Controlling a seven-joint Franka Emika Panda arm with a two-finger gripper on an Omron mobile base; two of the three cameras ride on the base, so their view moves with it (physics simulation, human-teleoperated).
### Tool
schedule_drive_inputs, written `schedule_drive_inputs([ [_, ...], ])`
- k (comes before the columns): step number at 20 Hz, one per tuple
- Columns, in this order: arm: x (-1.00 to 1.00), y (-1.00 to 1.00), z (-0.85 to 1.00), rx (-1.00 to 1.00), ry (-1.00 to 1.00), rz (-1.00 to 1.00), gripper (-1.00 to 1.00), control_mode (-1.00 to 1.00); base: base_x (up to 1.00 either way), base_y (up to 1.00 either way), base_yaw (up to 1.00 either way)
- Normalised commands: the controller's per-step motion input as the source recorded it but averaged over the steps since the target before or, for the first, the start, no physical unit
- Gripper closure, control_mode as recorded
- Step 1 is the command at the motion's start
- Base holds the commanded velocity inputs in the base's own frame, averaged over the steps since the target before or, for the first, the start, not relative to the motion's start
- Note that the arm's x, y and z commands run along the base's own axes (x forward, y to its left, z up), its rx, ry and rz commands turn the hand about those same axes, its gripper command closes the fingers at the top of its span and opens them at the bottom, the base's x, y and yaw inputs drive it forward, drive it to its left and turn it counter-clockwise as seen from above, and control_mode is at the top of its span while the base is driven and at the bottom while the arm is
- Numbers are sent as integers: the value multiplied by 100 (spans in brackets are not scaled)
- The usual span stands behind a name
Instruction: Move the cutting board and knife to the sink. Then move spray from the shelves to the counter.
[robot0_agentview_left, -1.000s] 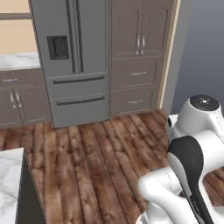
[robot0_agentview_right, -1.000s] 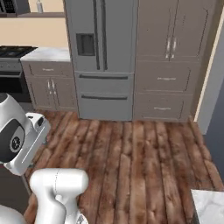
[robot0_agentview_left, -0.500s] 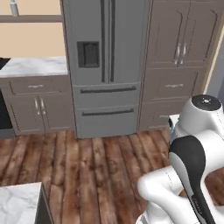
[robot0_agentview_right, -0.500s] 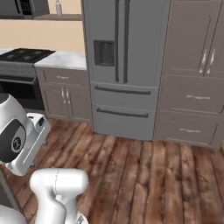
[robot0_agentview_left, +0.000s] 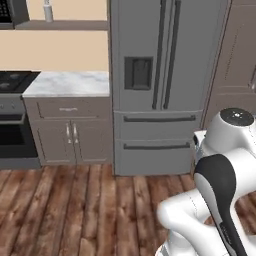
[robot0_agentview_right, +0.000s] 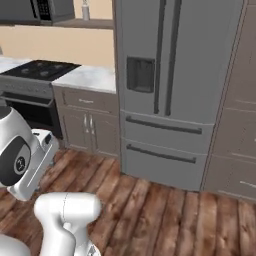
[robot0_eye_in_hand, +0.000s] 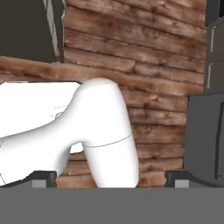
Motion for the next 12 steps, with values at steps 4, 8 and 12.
schedule_drive_inputs([
  [4, 0, 0, 0, 0, 0, 0, -100, 100, 100, 70, 37],
  [8, 0, 0, 0, 0, 0, 0, -100, 100, 100, 54, 44],
  [12, 0, 0, 0, 0, 0, 0, -100, 100, 100, 31, 43],
])
